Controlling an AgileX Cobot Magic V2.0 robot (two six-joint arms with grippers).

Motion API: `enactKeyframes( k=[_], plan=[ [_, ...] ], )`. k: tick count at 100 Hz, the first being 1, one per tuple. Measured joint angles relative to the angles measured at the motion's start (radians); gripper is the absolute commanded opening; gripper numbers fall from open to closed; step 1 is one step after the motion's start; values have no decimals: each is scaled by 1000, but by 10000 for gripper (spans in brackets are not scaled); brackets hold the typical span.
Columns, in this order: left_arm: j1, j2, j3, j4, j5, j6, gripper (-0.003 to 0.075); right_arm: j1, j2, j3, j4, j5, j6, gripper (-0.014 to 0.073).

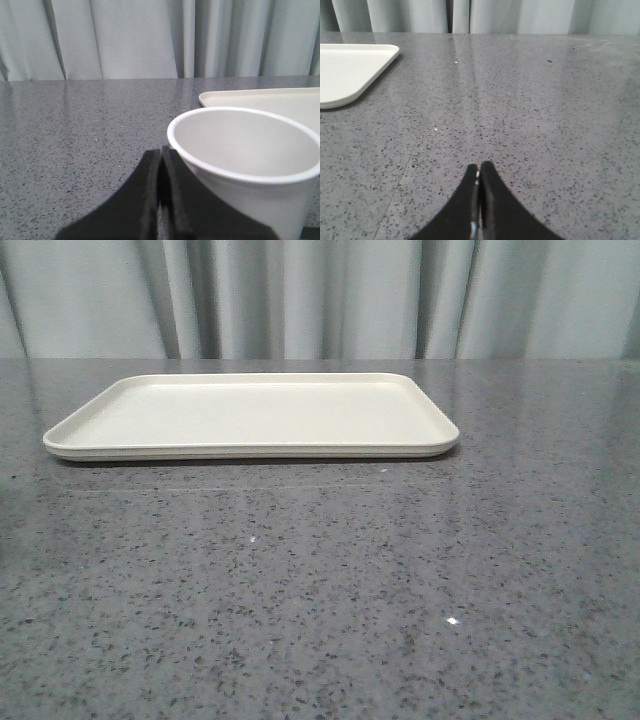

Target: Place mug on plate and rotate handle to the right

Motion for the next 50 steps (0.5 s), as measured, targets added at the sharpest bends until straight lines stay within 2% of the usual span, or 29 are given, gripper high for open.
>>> enactKeyframes(
  k=[38,50],
  plan=[
    [0,0,0,0,0,0,-20,0,0,0,0,-4,0,-66],
    [0,0,0,-2,-4,0,-20,0,0,0,0,-63,0,-66]
  ],
)
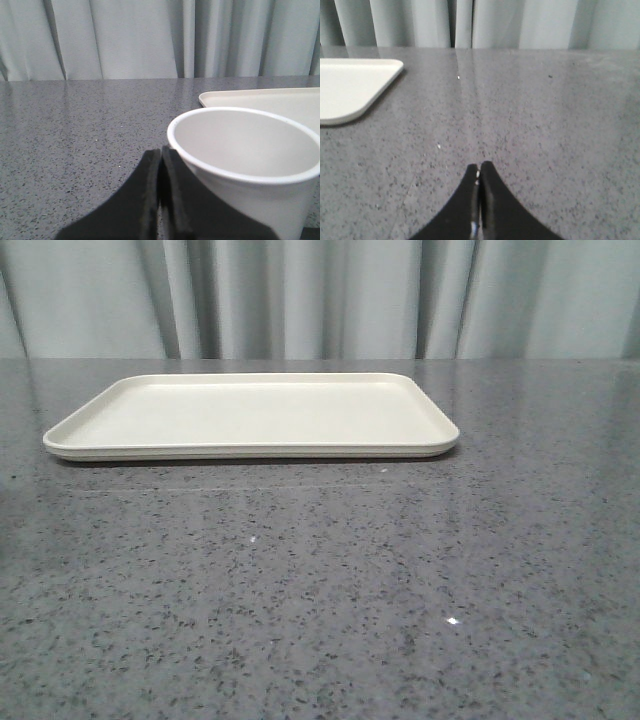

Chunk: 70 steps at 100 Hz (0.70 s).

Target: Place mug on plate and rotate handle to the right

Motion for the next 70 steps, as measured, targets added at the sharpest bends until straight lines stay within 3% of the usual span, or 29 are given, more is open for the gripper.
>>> enactKeyframes(
  k=[20,30,54,70],
  plan=[
    [0,0,-7,-139,17,0,-20,0,0,0,0,-199,0,-66],
    [0,0,-41,-187,84,0,-20,0,0,-20,0,-199,3,-66],
    [0,5,-203,-211,188,0,-20,0,30,-228,0,80,7,-66],
    [0,93,-357,-254,339,0,-20,0,144,-385,2,303,8,-66]
  ],
)
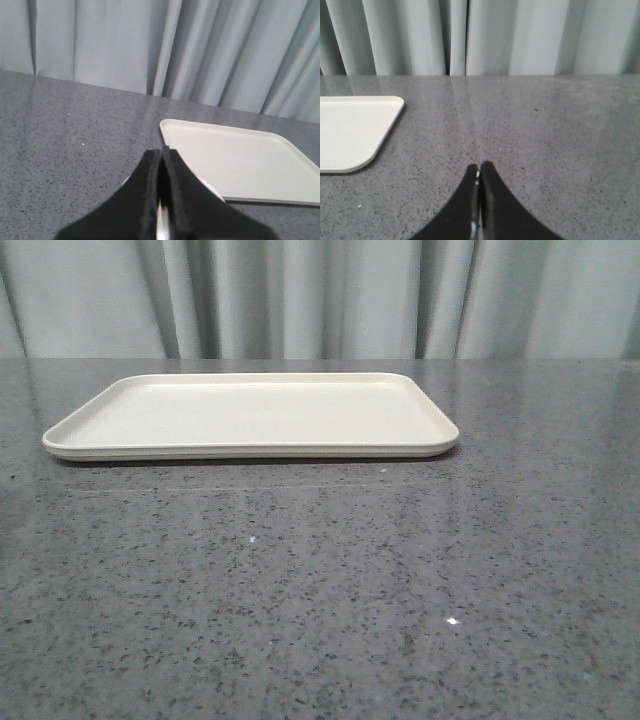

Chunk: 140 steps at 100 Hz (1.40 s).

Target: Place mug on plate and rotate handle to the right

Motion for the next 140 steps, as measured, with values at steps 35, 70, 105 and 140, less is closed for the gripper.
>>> enactKeyframes(
  k=[35,70,105,140],
  plan=[
    [0,377,-332,-11,437,0,-20,0,312,-311,59,358,2,-66],
    [0,594,-451,-11,568,0,-20,0,458,-356,64,451,2,-66],
    [0,602,-451,-11,571,0,-20,0,460,-356,64,451,2,-66],
    [0,602,-451,-11,571,0,59,0,460,-356,64,451,2,31]
  ],
)
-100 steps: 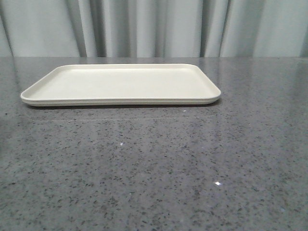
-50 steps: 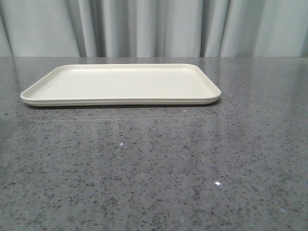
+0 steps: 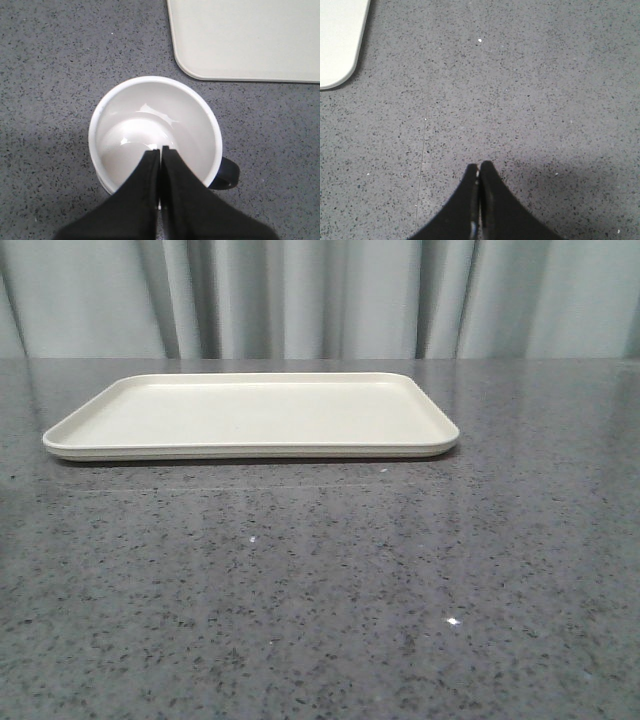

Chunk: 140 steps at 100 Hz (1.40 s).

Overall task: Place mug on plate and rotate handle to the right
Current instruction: 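Lift the white mug with the left gripper toward the cream tray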

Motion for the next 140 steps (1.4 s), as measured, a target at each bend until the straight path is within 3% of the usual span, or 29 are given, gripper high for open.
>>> enactKeyframes(
  k=[24,34,82,140],
  plan=[
    [0,0,-7,0,0,0,428,0,0,-3,0,0,0,400],
    [0,0,-7,0,0,0,524,0,0,-2,0,0,0,494],
    [0,14,-8,105,-16,0,532,0,0,-4,0,-21,0,500],
    [0,262,-8,124,-48,1,508,0,0,-4,0,-21,0,500]
  ],
)
